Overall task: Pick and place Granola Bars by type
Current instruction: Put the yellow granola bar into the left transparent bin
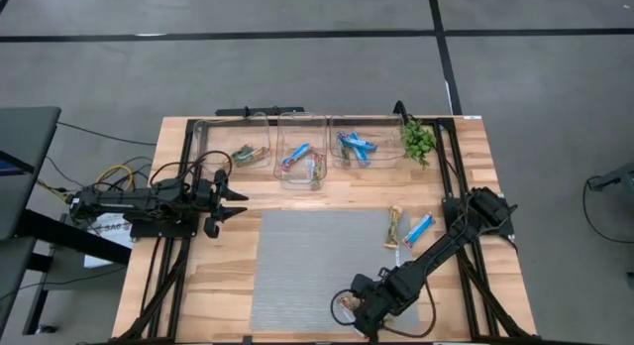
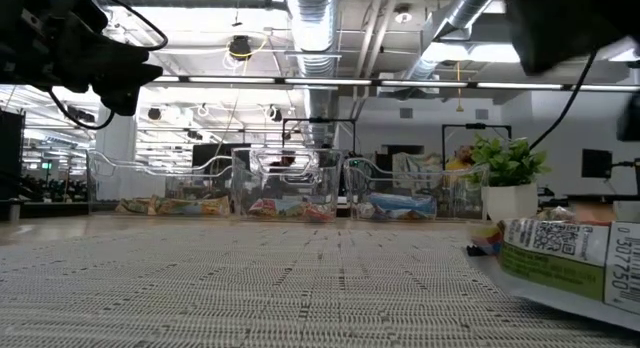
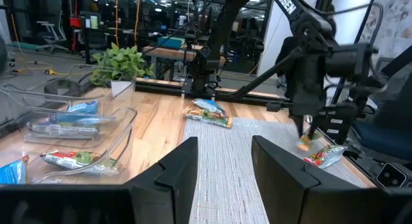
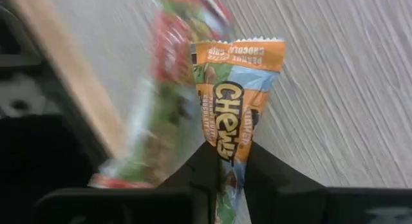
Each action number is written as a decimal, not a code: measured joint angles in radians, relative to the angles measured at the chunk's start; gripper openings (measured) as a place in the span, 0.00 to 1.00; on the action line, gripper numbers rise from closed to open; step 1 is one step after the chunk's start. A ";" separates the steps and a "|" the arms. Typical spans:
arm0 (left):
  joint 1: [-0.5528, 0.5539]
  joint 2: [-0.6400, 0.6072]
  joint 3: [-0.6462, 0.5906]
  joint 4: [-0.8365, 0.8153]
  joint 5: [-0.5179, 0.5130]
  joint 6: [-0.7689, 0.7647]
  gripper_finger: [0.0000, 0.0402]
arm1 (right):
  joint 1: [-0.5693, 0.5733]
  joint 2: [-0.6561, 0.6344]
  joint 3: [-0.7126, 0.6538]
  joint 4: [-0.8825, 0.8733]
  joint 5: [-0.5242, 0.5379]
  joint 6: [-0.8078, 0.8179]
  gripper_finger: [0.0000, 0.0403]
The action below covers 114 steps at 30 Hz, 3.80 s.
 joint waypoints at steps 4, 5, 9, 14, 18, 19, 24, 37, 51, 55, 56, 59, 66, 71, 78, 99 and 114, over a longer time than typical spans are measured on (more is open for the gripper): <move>0.000 0.000 0.000 0.000 0.000 0.000 0.34 | -0.033 -0.057 0.000 0.047 0.038 -0.001 0.12; 0.000 0.000 0.000 0.000 0.000 0.000 0.34 | -0.043 -0.074 0.000 0.062 0.052 -0.001 0.12; 0.000 0.000 0.000 0.000 0.000 0.000 0.34 | -0.098 -0.146 0.000 0.129 0.113 -0.034 0.12; 0.000 0.000 0.000 0.000 0.000 0.000 0.34 | -0.189 -0.228 0.000 0.283 0.172 -0.133 0.12; 0.000 0.000 0.000 0.000 0.000 0.000 0.34 | -0.278 -0.283 0.000 0.436 0.186 -0.248 0.12; 0.000 0.000 0.000 0.000 0.000 0.000 0.34 | -0.301 -0.294 0.000 0.472 0.187 -0.277 0.12; 0.000 0.000 0.000 0.000 0.000 0.000 0.34 | -0.415 -0.348 0.000 0.589 0.188 -0.394 0.12; 0.000 0.000 0.000 0.000 0.000 0.000 0.34 | -0.627 -0.521 -0.058 0.578 0.187 -0.640 0.12; 0.000 0.000 0.000 0.000 0.000 0.000 0.34 | -0.859 -0.507 -0.132 0.670 0.162 -0.878 0.12; 0.000 0.000 0.000 0.000 0.000 0.000 0.34 | -0.905 -0.438 -0.130 0.774 0.053 -0.900 0.12; 0.000 0.000 0.000 0.000 0.000 0.000 0.34 | -0.915 -0.419 -0.122 0.781 0.021 -0.900 0.12; 0.000 0.000 0.000 0.000 0.000 0.000 0.34 | -0.939 -0.362 -0.079 0.781 -0.057 -0.901 0.12; 0.000 0.000 0.000 0.000 0.000 0.000 0.34 | -0.956 -0.287 0.038 0.725 -0.154 -0.991 0.12; 0.000 0.000 0.000 0.000 0.000 0.000 0.34 | -0.949 -0.262 0.118 0.664 -0.157 -1.047 0.12; 0.000 0.000 0.000 0.000 0.000 0.000 0.34 | -0.929 -0.272 0.156 0.649 -0.157 -1.056 0.12; 0.004 0.000 0.010 0.203 -0.467 -0.711 0.34 | -0.863 -0.266 0.173 0.652 -0.157 -1.029 0.12; 0.008 0.493 0.268 0.316 -0.358 -0.543 0.34 | -0.864 -0.262 0.173 0.699 -0.154 -1.022 0.12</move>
